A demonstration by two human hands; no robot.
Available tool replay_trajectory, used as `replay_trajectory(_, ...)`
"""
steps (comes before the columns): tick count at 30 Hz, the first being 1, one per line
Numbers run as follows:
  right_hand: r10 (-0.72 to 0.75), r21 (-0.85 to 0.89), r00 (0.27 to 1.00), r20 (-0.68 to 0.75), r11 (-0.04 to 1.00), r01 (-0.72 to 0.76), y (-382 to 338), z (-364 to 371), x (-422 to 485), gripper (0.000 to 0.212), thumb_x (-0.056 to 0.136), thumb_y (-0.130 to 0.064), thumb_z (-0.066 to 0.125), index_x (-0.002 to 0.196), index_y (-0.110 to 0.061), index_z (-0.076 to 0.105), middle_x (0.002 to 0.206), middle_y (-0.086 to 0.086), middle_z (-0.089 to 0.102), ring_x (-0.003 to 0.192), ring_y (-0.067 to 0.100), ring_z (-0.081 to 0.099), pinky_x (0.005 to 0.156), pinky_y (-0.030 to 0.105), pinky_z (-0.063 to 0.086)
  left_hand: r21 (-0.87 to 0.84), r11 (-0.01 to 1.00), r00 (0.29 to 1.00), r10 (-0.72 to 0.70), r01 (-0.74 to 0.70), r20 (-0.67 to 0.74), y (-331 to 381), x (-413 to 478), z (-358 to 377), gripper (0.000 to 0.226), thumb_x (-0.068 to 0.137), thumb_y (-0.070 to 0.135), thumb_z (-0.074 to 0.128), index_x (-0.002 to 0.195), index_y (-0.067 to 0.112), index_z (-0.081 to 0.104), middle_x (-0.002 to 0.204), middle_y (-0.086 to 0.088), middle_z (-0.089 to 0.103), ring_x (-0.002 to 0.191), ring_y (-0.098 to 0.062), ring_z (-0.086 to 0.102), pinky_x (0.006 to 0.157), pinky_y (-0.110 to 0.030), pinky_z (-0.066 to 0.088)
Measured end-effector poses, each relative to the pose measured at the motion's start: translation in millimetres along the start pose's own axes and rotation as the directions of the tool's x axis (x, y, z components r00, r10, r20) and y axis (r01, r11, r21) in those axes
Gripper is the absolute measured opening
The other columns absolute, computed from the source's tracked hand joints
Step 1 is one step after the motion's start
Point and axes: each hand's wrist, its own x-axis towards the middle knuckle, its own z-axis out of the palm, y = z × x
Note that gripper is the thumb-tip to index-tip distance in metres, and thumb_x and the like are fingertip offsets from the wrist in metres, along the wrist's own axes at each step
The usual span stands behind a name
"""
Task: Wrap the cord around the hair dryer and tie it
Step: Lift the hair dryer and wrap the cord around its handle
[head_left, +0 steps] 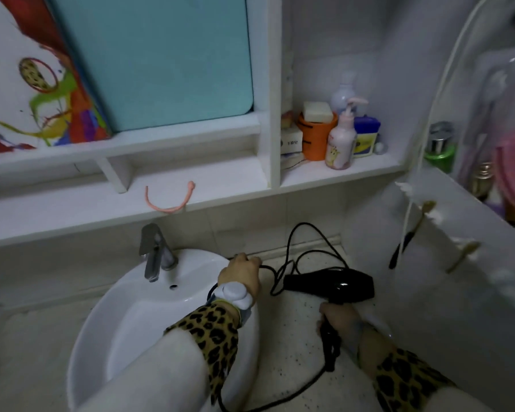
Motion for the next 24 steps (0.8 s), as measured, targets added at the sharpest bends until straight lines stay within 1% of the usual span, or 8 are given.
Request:
replay_trajectory(6,-0.188,0.037,0.982,0.033,0.982,0.187,-20.5,2.3,-53.3,0.017,0.083,-0.012,0.06,0.067,-0.005,0.06,0.072,0.016,0.061,0.067,0.032,0.06,0.065,0.042,0.052,-0.089,0.996,0.996,-0.025,0.033,0.09,13.9,-38.1,-5.7,0.035,0.098,0.026,0.047,0.132,0.017,0.055,0.138,-0.011,0.046,0.125,-0.031,0.05,0.106,-0.035,0.04)
replay_trajectory(9,-0.278,-0.045,0.959,0.056,0.959,0.281,-24.6,7.3,-81.1,0.021,0.082,-0.021,0.059,0.077,-0.001,0.065,0.085,0.022,0.069,0.084,0.04,0.067,0.071,0.041,0.054,-0.383,0.921,0.998,-0.061,0.068,0.031,31.3,-64.8,-16.4,0.045,0.097,0.049,0.046,0.122,0.015,0.064,0.127,-0.011,0.059,0.119,-0.029,0.056,0.098,-0.032,0.044)
replay_trajectory(13,-0.421,-0.086,0.902,0.094,0.899,0.429,-31.4,18.7,-114.7,0.029,0.084,-0.029,0.054,0.079,-0.003,0.067,0.069,0.019,0.072,0.065,0.034,0.069,0.055,0.033,0.053,-0.839,0.458,0.951,-0.049,0.294,0.307,63.1,-90.0,-42.4,0.047,0.089,0.06,0.055,0.091,0.015,0.066,0.091,-0.004,0.066,0.095,-0.022,0.062,0.093,-0.035,0.05)
replay_trajectory(16,-0.531,-0.127,0.832,0.161,0.825,0.551,-33.1,29.1,-144.2,0.023,0.086,-0.023,0.05,0.083,-0.006,0.066,0.062,0.018,0.07,0.055,0.033,0.067,0.053,0.044,0.059,-0.898,0.243,0.928,-0.037,0.368,0.371,70.1,-108.1,-56.9,0.048,0.081,0.058,0.067,0.099,0.014,0.067,0.096,-0.006,0.067,0.091,-0.021,0.06,0.081,-0.03,0.05)
replay_trajectory(18,-0.565,-0.133,0.801,0.2,0.794,0.593,-32.5,38.3,-154.5,0.017,0.085,-0.017,0.05,0.097,-0.009,0.059,0.069,0.015,0.07,0.051,0.026,0.066,0.042,0.034,0.054,-0.914,0.127,0.923,-0.051,0.386,0.382,72.6,-113.6,-63.8,0.047,0.081,0.048,0.072,0.108,0.01,0.067,0.1,-0.011,0.069,0.087,-0.023,0.061,0.078,-0.033,0.048)
replay_trajectory(20,-0.617,-0.206,0.751,0.236,0.723,0.659,-32.2,42.7,-167.2,0.021,0.083,-0.016,0.052,0.104,-0.014,0.051,0.076,0.005,0.067,0.051,0.013,0.064,0.039,0.022,0.049,-0.941,0.038,0.934,-0.141,0.337,0.329,72.0,-123.4,-70.9,0.05,0.082,0.039,0.073,0.117,0.005,0.064,0.11,-0.017,0.069,0.092,-0.027,0.064,0.087,-0.033,0.05)
replay_trajectory(22,-0.659,-0.168,0.674,0.333,0.662,0.73,-33.5,44.8,-174.6,0.029,0.083,-0.016,0.055,0.109,-0.021,0.043,0.083,0.004,0.067,0.054,0.012,0.067,0.045,0.026,0.056,-0.975,0.078,0.947,-0.266,0.21,0.183,68.9,-132.1,-75.4,0.058,0.073,0.041,0.075,0.116,0.004,0.063,0.111,-0.018,0.07,0.099,-0.031,0.067,0.095,-0.043,0.054)
replay_trajectory(24,-0.672,-0.047,0.549,0.498,0.611,0.79,-37.4,43.2,-180.6,0.043,0.085,-0.02,0.061,0.12,-0.03,0.037,0.102,0.005,0.069,0.073,0.007,0.071,0.065,0.031,0.061,-0.986,0.14,0.938,-0.344,0.095,0.041,61.3,-141.8,-79.6,0.055,0.064,0.045,0.074,0.104,0.007,0.067,0.095,-0.011,0.076,0.088,-0.026,0.072,0.084,-0.041,0.06)
